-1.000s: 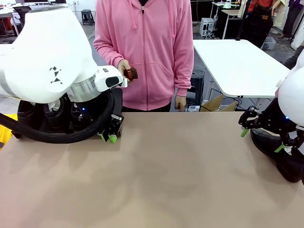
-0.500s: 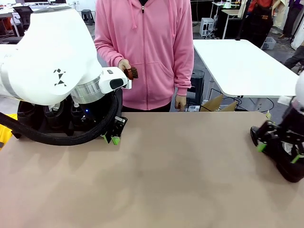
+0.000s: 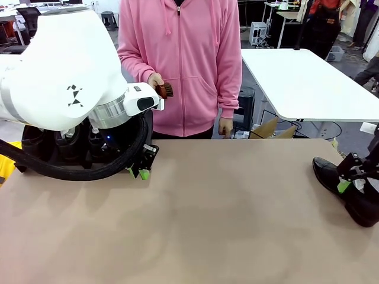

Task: Organize the shoes by placing them on the stand.
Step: Pick up one Shoe and place it in the middle of the table.

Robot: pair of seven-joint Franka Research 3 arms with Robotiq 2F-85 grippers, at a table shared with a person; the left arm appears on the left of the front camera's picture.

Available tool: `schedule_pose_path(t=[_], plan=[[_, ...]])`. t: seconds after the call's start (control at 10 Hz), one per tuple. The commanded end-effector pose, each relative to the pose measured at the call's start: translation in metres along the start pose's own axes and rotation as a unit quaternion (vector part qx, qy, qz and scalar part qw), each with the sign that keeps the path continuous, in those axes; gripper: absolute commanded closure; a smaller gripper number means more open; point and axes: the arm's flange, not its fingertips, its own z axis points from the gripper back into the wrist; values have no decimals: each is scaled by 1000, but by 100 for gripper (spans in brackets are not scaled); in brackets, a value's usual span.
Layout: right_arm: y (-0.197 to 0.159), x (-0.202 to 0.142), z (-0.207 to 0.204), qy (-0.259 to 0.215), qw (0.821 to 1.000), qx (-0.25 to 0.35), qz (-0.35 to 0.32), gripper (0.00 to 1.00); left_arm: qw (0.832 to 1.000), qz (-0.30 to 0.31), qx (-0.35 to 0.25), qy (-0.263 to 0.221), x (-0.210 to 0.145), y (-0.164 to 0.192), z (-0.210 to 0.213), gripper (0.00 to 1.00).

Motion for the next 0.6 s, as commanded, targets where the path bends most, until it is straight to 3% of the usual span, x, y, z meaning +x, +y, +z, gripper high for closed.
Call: schedule_pose_path(t=[0.0,0.1,0.3,0.5], plan=[[5,-7,0,2,1000,12,0,0,1000,-4,4,1,1,2,3,75],[0,0,0,0,1000,0,0,0,1000,-4,4,1,1,2,3,75],[24,-7,-15,-39,987,-61,146,0,1000,-4,4,1,1,2,3,75],[34,-9,-24,-59,974,-77,206,0,1000,-4,4,1,1,2,3,75]])
